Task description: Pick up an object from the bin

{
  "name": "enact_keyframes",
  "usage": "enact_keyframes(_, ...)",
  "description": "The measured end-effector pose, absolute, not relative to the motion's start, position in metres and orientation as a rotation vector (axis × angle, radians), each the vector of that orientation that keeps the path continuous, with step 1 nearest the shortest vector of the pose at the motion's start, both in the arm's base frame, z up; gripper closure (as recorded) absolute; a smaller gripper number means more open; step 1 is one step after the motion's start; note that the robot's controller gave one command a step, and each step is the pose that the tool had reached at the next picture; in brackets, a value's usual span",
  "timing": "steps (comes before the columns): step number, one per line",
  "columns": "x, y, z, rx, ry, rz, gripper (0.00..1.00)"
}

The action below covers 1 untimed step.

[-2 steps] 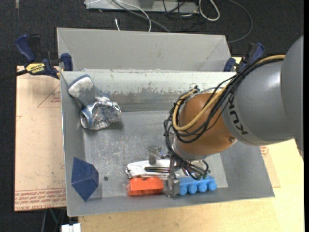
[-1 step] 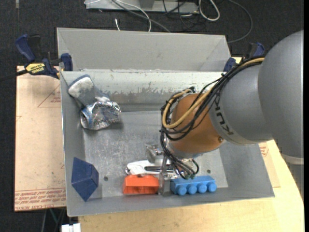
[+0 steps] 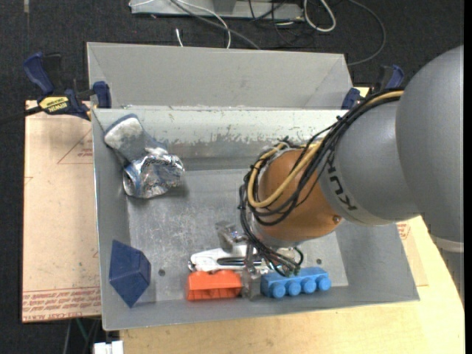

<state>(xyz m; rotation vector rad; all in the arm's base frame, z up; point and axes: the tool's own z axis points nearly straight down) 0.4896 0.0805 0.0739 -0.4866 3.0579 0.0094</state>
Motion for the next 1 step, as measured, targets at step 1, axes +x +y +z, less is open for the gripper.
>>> enact_keyframes(1, 0.4889, 0.0813, 0.0741, -0.508, 3.051, 0.009, 0.0)
